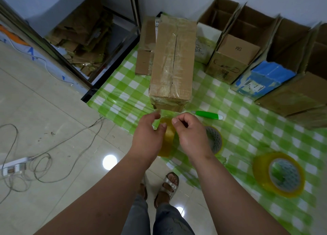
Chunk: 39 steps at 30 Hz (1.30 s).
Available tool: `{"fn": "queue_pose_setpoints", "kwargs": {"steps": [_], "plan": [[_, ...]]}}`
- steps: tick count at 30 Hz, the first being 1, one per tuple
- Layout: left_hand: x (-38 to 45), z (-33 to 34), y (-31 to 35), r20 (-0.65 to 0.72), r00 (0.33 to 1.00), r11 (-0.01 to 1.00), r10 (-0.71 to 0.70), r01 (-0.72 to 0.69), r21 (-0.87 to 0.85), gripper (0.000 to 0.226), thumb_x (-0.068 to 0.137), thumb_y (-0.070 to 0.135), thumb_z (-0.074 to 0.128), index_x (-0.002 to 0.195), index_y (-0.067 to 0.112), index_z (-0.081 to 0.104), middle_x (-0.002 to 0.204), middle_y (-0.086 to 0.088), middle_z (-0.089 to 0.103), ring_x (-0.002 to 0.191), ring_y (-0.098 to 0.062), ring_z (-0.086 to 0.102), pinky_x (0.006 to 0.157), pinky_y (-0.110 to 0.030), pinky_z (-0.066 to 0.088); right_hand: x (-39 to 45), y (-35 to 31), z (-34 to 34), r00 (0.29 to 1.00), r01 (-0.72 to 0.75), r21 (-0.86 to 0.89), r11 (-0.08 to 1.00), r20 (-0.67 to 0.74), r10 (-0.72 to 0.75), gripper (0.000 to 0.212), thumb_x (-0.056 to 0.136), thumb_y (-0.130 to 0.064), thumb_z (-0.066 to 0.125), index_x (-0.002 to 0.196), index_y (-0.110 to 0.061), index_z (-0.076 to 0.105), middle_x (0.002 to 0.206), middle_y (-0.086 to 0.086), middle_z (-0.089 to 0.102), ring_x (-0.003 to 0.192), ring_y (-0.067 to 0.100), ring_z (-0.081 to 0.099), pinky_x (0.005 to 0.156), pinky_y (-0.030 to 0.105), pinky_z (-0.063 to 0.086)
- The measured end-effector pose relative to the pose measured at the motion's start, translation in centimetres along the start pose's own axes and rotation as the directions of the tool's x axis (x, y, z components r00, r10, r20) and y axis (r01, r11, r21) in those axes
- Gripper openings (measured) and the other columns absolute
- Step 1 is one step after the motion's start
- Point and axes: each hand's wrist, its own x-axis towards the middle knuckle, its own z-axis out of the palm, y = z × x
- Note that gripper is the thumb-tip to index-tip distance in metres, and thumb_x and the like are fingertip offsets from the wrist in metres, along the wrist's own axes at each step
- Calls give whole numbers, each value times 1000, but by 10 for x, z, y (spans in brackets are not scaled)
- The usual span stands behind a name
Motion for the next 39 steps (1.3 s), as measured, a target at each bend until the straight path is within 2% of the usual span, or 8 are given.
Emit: {"fn": "queue_pose_setpoints", "kwargs": {"steps": [3, 10, 18, 24, 28, 32, 36, 39], "plan": [[0, -2, -3, -16, 993, 993, 117, -117, 33, 60, 92, 16, 66, 135, 46, 37, 123, 13, 49, 93, -3, 60, 72, -19, 43, 1, 0, -2, 999, -44, -5, 999, 10, 44, 24, 97, -28, 58, 74, -21, 56, 76, -1, 53, 62, 8, 46, 58, 26, 36], [0, -7, -5, 71, 945, 897, 320, -326, 299, 18, 93, 20, 65, 109, 27, 70, 128, 7, 47, 86, -11, 61, 74, -34, 54, 4, 0, -3, 995, -74, 0, 997, 61, 74, 29, 96, -25, 59, 67, -24, 54, 56, -15, 49, 50, -3, 43, 54, 26, 32], [6, -10, 1, 64, 943, 859, 326, -324, 396, 5, 90, 24, 68, 90, 20, 72, 103, 10, 58, 84, -12, 58, 70, -28, 47, -3, -3, 1, 999, -4, -74, 997, -41, 1, 7, 92, -30, 66, 90, -24, 64, 93, -4, 64, 82, 5, 60, 71, 28, 48], [14, -15, 0, -31, 999, 996, -37, 35, -80, 14, 90, 18, 70, 76, 18, 70, 98, 1, 65, 83, -21, 67, 73, -41, 60, -8, 1, 1, 993, -65, -73, 995, 96, 72, 57, 86, -39, 69, 135, -40, 42, 96, -11, 62, 85, 4, 62, 65, 22, 44], [15, -13, -1, 151, 967, 888, -203, 247, -388, 30, 90, 8, 69, 63, 20, 72, 77, -4, 70, 68, -18, 69, 61, -31, 58, -9, 8, 4, 991, -19, -149, 989, 129, 38, 61, 89, -38, 66, 143, -34, 39, 132, -6, 61, 115, 17, 60, 94, 40, 51], [19, -10, -12, 121, 953, 878, -276, 302, -372, 16, 92, 10, 67, 91, 21, 78, 88, -7, 75, 71, -21, 71, 65, -32, 59, -9, 13, 5, 982, 181, -420, 889, 129, -139, 64, 88, -39, 65, 144, -35, 33, 136, -3, 59, 121, 20, 58, 102, 40, 45], [22, -16, -28, -5, 979, 976, -206, 205, -71, 40, 95, 20, 62, 135, 24, 59, 96, 4, 71, 83, -19, 70, 83, -42, 58, -16, 30, 13, 922, 378, -730, 570, 240, -305, 63, 89, -40, 61, 145, -30, 34, 109, 2, 70, 101, 25, 65, 99, 38, 36], [25, -23, -26, -128, 992, 989, 14, 5, 147, 51, 97, 30, 58, 146, 28, 45, 112, 8, 61, 83, -3, 61, 67, -19, 46, -22, 39, 14, 913, 405, -753, 518, 308, -267, 55, 88, -40, 60, 138, -27, 40, 102, 3, 69, 96, 27, 63, 93, 37, 37]]}}
